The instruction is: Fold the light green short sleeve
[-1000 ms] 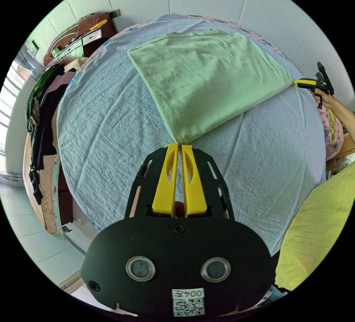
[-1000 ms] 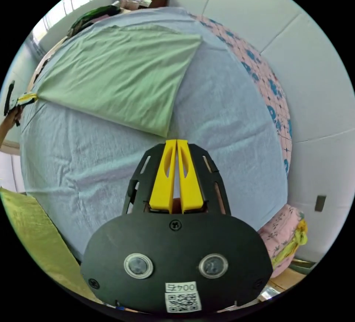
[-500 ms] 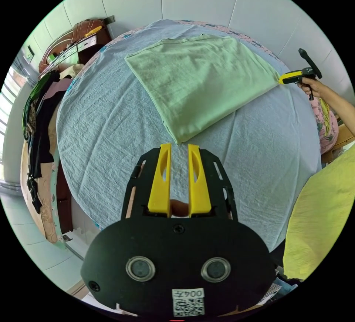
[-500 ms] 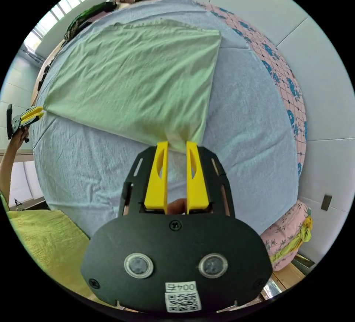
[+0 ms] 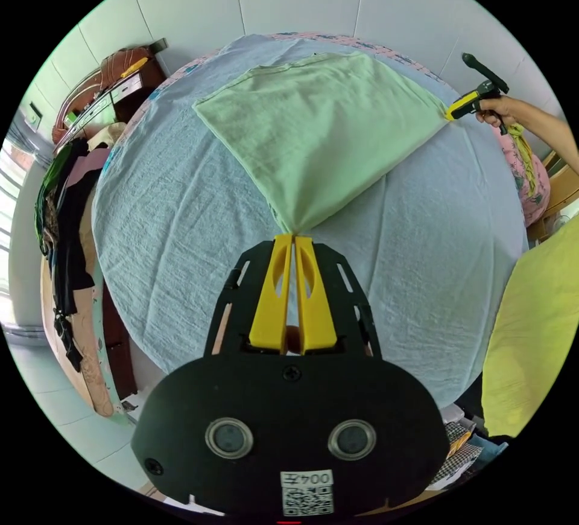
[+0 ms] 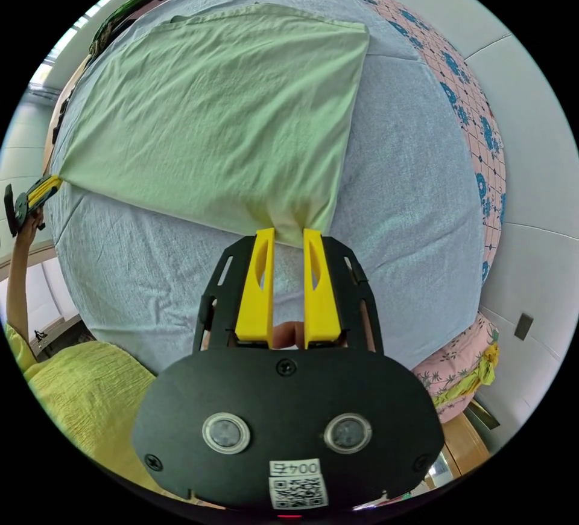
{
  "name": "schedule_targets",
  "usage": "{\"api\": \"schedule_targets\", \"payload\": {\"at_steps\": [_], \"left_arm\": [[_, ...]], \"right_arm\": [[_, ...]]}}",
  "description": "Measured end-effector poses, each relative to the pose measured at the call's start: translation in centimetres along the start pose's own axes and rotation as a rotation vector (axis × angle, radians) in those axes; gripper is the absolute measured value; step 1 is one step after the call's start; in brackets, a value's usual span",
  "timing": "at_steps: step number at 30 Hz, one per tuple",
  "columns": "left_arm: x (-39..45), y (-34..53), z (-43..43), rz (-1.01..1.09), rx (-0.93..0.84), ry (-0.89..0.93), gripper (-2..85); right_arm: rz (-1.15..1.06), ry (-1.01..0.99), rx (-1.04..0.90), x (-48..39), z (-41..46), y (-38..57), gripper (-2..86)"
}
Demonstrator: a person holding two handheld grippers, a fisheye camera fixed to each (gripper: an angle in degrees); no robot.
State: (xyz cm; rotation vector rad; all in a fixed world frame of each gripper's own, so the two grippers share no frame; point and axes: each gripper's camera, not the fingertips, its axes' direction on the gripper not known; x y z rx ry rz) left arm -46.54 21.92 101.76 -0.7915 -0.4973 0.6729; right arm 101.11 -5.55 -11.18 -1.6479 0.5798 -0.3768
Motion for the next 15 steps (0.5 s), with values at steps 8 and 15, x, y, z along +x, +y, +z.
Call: {"api": "schedule_targets", "payload": {"at_steps": [8, 15], "left_arm": [[-3.7, 2.8, -1.1, -0.141, 0.02, 0.04, 2.0], [-6.0, -2.3, -5.1, -0.21, 0.307, 0.096, 6.0]], "right_arm": [[-0.015, -0.004, -0.033, 1.8, -0.1, -1.2, 8.4], [-0.017, -0.011, -0.031, 3.3, 0.0, -1.2, 7.4]]}}
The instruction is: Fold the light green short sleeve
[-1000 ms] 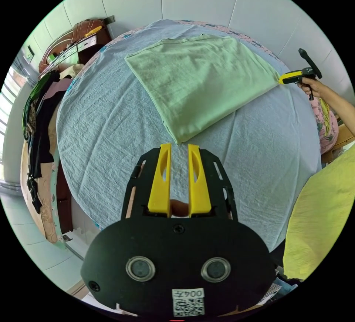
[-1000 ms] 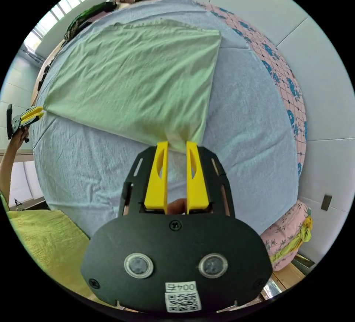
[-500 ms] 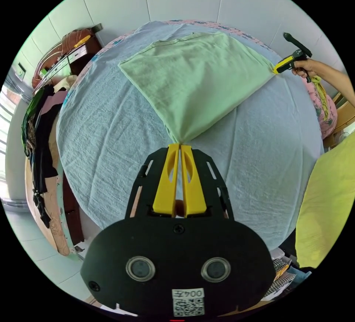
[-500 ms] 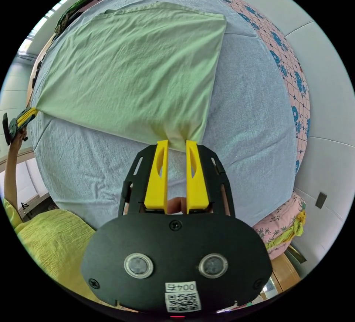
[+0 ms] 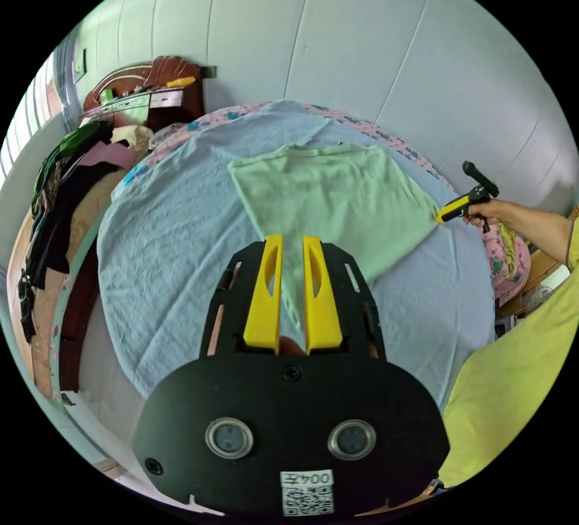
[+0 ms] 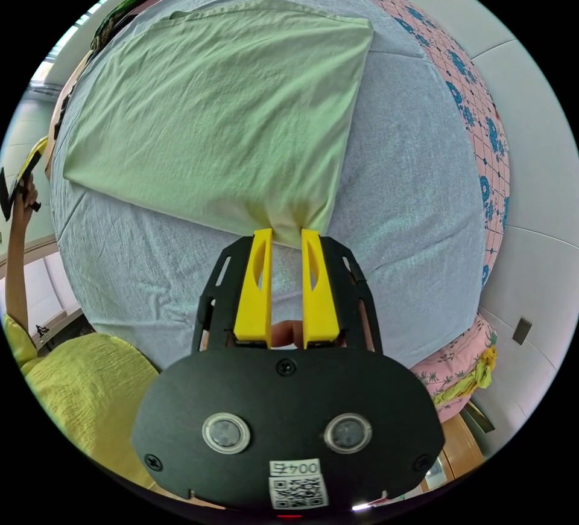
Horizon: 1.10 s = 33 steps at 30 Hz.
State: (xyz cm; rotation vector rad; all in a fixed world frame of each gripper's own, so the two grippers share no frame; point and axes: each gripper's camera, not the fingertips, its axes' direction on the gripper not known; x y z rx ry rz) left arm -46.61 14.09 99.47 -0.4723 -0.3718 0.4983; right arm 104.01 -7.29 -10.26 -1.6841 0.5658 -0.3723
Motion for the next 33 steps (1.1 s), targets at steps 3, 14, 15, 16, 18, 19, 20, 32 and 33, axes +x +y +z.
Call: {"api": "schedule_targets", "payload": {"at_steps": [3, 14, 15, 16, 18, 19, 20, 32, 33], "left_arm": [[1.5, -3.0, 4.3, 0.021, -0.066, 0.005, 8.3], [-1.9, -2.1, 8.2, -0.125, -0.192, -0.091, 7.5], [-1.6, -2.3, 7.8, -0.122, -0.184, -0.1, 7.7], [-0.7, -2.6, 7.0, -0.109, -0.158, -0.104, 8.0], [1.4, -3.0, 6.0, -0.091, -0.109, -0.075, 8.4], [3.2, -3.2, 6.0, -0.069, -0.095, -0.047, 8.7], [5.3, -3.3, 6.4, -0.039, -0.102, -0.023, 8.9], [17.6, -1.6, 11.5, 0.138, -0.201, -0.105, 9.3], [17.6, -1.6, 11.5, 0.135, -0.198, -0.103, 9.2]], "right_arm": [[0.01, -0.014, 0.019, 0.7, 0.1, 0.5, 6.9], [0.006, -0.026, 0.066, 2.5, 0.8, 2.4, 6.8], [0.005, -0.026, 0.067, 2.5, 0.8, 2.5, 6.8], [0.001, -0.026, 0.07, 2.6, 0.9, 2.7, 6.7], [-0.004, -0.026, 0.078, 2.8, 1.0, 3.1, 6.8], [-0.008, -0.025, 0.09, 2.9, 1.1, 3.5, 6.9], [-0.005, -0.033, 0.107, 3.1, 1.3, 4.0, 6.9], [0.224, -0.531, 0.53, 15.6, -2.8, 6.1, 4.5], [0.235, -0.555, 0.541, 16.4, -3.0, 5.4, 4.4]]}}
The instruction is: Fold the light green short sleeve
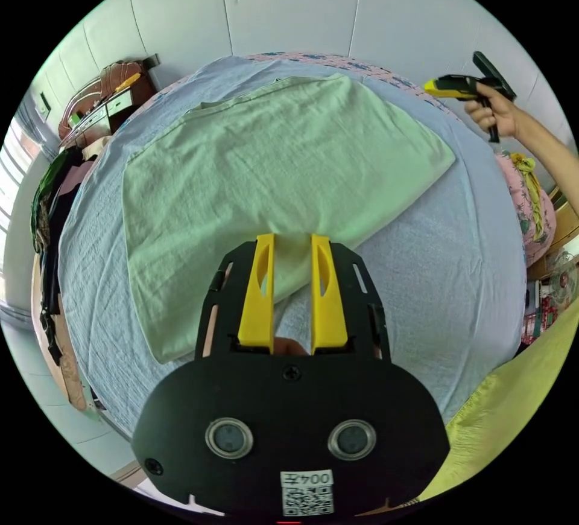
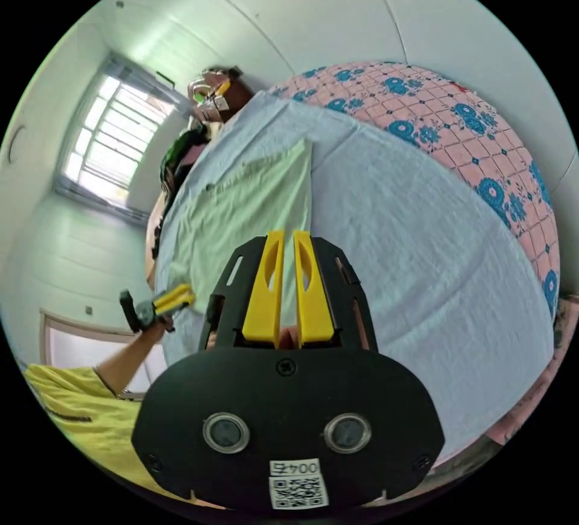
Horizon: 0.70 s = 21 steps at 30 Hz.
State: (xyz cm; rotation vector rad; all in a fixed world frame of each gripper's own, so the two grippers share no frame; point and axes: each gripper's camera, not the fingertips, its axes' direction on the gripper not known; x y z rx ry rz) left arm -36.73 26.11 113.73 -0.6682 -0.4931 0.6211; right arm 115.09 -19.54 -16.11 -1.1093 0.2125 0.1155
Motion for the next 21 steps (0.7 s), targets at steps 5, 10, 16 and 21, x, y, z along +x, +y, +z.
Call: {"api": "schedule_targets", "payload": {"at_steps": [5, 10, 16, 21], "left_arm": [[1.0, 0.0, -0.2, -0.028, 0.028, -0.008, 9.0], [2.0, -0.1, -0.3, -0.055, 0.04, -0.019, 8.7], [3.3, -0.6, -0.4, -0.074, 0.047, -0.026, 8.4], [4.4, -0.8, -0.4, -0.09, 0.058, -0.034, 8.0]], "right_arm": [[-0.033, 0.056, -0.02, 0.6, 3.4, -7.1, 5.4], [-0.081, 0.139, -0.052, -0.5, 7.4, -10.5, 6.6], [-0.283, 0.265, -0.023, -5.2, 10.1, -10.9, 5.1], [-0.593, 0.326, -0.048, -12.1, 13.1, -9.8, 6.1]]}}
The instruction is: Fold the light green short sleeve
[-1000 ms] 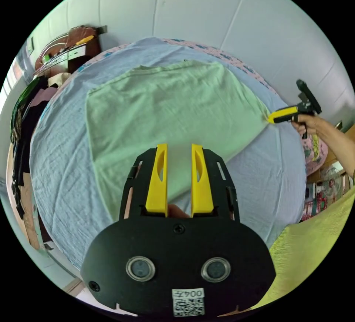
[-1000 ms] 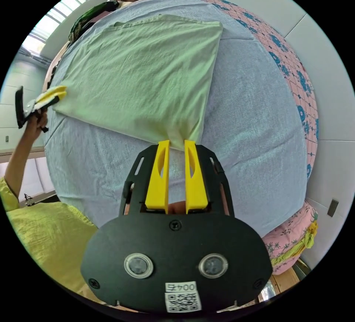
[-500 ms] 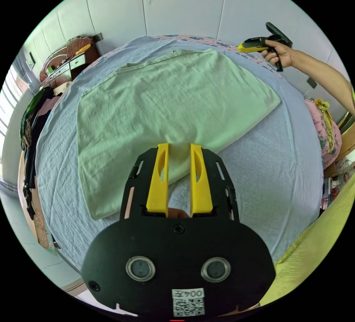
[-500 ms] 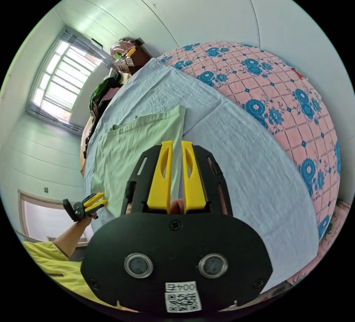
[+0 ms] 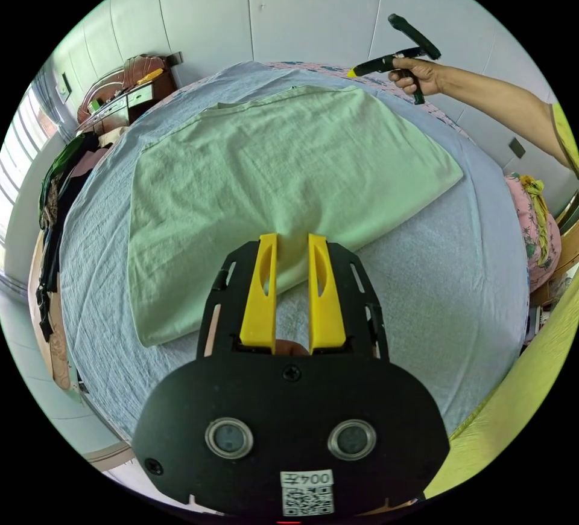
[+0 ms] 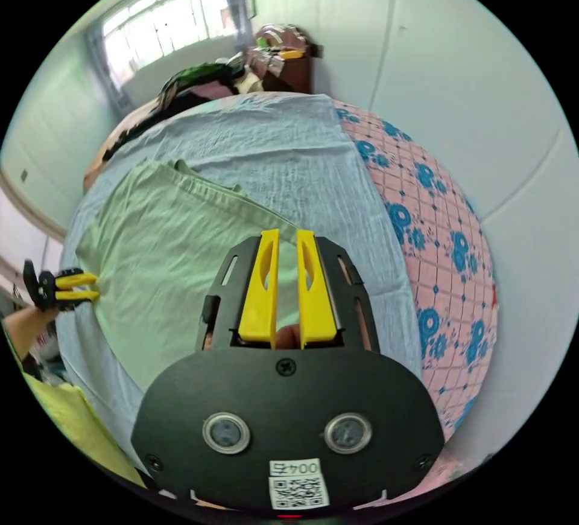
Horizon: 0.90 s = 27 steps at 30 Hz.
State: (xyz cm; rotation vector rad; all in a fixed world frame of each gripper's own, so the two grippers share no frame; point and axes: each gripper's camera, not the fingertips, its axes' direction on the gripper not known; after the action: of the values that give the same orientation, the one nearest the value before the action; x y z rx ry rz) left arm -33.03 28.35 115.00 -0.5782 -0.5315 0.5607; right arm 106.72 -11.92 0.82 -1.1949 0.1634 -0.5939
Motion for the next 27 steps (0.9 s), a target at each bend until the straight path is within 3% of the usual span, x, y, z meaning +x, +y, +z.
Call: {"api": "schedule_targets", "payload": {"at_steps": [11, 22, 27], "left_arm": [[2.9, -0.8, 0.2, -0.017, 0.003, -0.013, 7.6], [5.3, -2.4, 0.2, -0.01, -0.023, 0.012, 6.7], [3.8, -7.3, -1.6, 0.066, 0.105, -0.075, 8.1]], "right_arm": [[-0.414, 0.103, -0.1, -11.6, 5.4, -5.1, 7.5], [-0.425, 0.117, -0.136, -14.5, 7.4, -5.3, 6.5], [-0.45, 0.127, -0.156, -15.2, 7.7, -5.3, 6.5]]}}
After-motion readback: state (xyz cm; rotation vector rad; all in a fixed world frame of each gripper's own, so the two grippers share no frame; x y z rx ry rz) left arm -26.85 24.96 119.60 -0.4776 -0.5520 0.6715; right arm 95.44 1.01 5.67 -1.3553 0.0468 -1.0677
